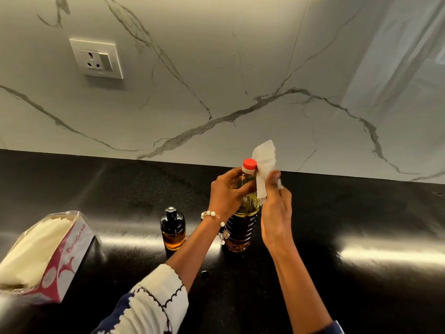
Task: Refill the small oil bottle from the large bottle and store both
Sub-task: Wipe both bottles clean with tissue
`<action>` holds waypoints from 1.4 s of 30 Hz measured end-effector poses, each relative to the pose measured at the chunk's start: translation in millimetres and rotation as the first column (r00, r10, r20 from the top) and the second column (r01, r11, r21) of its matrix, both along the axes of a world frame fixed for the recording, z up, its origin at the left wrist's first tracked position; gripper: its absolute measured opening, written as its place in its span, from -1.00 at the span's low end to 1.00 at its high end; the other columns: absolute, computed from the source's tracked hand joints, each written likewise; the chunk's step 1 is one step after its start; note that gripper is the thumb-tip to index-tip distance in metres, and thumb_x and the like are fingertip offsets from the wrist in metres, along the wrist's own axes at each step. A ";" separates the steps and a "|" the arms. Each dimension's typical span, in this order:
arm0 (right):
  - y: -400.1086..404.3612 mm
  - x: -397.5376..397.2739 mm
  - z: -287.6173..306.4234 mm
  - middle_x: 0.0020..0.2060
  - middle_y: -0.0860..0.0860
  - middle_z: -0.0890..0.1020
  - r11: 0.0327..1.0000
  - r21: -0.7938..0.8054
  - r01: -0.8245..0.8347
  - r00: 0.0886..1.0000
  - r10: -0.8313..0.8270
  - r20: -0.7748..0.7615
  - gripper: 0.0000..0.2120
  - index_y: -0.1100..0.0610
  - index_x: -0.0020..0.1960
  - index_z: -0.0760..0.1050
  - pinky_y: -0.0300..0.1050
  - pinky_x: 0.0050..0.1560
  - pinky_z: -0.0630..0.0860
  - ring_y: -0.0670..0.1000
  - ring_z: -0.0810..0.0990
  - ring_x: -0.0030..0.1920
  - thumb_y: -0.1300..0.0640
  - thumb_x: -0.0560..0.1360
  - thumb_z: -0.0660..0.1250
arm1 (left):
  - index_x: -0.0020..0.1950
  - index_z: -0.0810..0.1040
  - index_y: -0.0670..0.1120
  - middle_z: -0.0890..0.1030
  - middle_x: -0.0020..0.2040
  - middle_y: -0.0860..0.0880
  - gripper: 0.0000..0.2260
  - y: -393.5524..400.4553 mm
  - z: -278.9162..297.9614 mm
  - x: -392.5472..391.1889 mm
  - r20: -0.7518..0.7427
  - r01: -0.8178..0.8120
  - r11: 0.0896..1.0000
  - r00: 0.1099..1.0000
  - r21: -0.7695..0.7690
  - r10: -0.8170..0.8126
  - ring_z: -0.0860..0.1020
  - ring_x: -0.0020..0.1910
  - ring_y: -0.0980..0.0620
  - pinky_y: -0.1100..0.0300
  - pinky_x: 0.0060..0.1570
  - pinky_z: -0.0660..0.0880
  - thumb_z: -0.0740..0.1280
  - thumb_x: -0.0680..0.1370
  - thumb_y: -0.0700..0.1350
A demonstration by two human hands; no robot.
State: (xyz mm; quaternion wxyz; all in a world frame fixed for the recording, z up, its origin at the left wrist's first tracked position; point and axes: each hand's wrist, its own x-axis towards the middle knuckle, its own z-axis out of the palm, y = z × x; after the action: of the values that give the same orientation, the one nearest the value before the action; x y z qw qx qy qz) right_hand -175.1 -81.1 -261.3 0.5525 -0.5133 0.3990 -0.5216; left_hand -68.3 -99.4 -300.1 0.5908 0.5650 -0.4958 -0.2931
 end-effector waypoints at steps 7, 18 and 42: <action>-23.6 5.3 15.6 -0.08 0.08 0.65 0.986 -0.164 -0.016 0.980 -0.017 -0.197 -0.55 0.08 -0.01 0.56 -0.08 0.08 0.55 -0.03 0.64 -0.03 -0.19 0.54 0.02 | 0.16 0.60 -0.01 0.69 0.00 0.02 -0.61 9.2 4.0 0.6 -0.042 0.103 0.995 0.994 -0.005 -0.103 0.64 0.03 0.11 0.09 0.13 0.56 0.49 0.36 0.02; -37.5 -11.4 -2.0 0.24 0.16 0.54 0.475 -0.670 -0.570 0.511 -0.433 -0.742 -0.57 0.28 0.20 0.53 0.05 0.33 0.38 0.14 0.42 0.34 0.03 0.53 0.09 | -0.04 0.59 -0.10 0.63 -0.18 -0.06 -0.89 10.1 0.0 12.9 -0.020 0.087 0.992 0.996 0.090 -0.086 0.61 -0.18 0.03 0.10 -0.11 0.59 0.43 0.47 -0.24; 12.2 -9.2 -51.9 -0.45 -0.10 0.53 0.968 -0.252 -0.012 0.945 -0.071 -0.319 -0.28 0.14 0.32 0.46 -0.38 -0.37 0.40 -0.20 0.45 -0.42 -0.37 0.47 -0.01 | 0.15 0.59 0.09 0.67 0.08 0.02 -0.61 7.9 -1.8 18.5 -0.102 0.198 0.979 0.976 0.037 -0.194 0.62 0.12 0.07 -0.07 0.22 0.51 0.51 0.35 0.05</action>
State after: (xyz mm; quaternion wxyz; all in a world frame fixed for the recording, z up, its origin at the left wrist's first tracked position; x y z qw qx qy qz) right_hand -184.3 -68.9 -313.2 0.4020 -0.6518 0.4232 -0.4842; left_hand -49.8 -91.4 -301.9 0.5693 0.5119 -0.5124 -0.3889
